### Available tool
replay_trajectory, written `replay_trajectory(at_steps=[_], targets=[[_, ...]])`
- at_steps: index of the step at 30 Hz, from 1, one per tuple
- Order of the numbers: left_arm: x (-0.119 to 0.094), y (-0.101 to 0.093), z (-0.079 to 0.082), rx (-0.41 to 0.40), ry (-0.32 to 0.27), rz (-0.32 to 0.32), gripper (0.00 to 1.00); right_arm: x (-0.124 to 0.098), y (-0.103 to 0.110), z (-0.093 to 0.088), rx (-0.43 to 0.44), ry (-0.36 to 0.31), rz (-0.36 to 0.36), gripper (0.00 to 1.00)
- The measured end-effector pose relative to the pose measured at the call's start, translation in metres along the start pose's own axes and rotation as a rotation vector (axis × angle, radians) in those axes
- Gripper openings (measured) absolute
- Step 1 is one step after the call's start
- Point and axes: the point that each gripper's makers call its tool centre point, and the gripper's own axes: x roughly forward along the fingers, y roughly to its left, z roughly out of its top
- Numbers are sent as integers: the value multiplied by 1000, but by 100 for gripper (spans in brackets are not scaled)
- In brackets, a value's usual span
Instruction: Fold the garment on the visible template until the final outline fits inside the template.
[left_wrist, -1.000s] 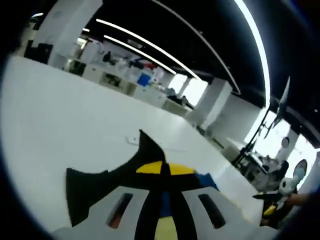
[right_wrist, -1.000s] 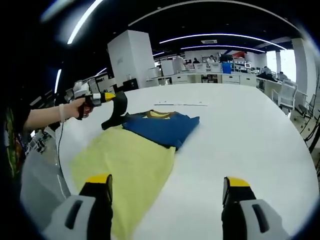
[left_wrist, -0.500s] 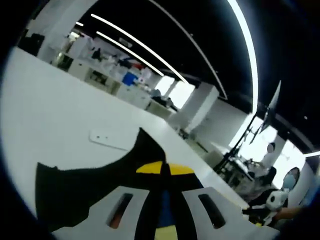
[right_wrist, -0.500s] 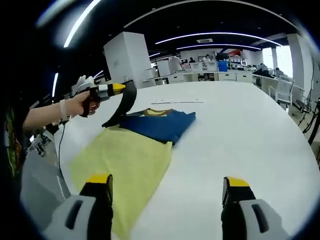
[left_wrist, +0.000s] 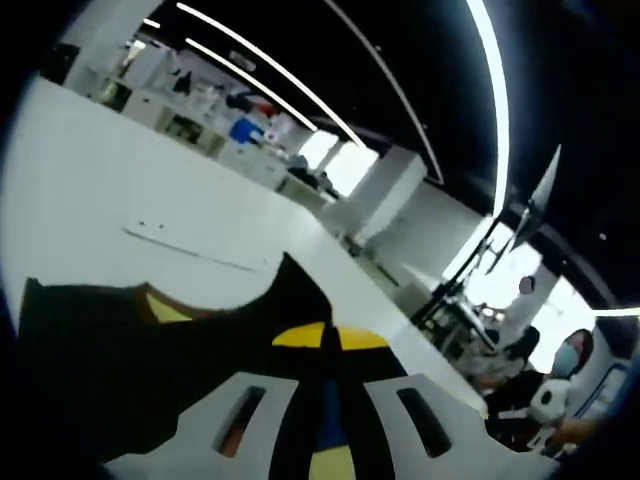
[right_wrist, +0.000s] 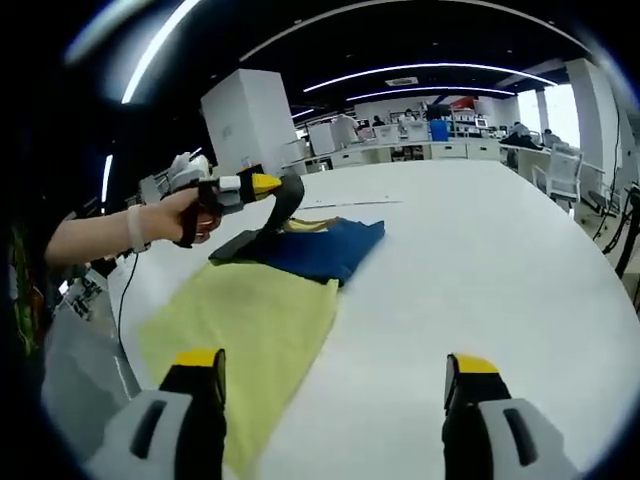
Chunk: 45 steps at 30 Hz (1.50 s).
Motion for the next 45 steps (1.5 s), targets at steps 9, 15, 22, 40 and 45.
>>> replay_trajectory(at_steps=[9, 15, 22, 40, 45], targets=[[15, 5, -44, 35, 112, -4, 0, -2, -2, -9, 27, 5, -12, 91], [23, 7, -61, 19, 148, -11, 0, -1, -2, -12, 37, 5, -11, 91], [30, 7, -67, 21, 166, -22, 0, 2, -4, -15, 45, 8, -4, 91], [33, -1, -85, 98, 219, -75, 11, 5, -3, -16, 54, 11, 5, 90], [35, -6, -82, 142, 204, -97, 49, 6, -1, -15, 52, 9, 7, 90]])
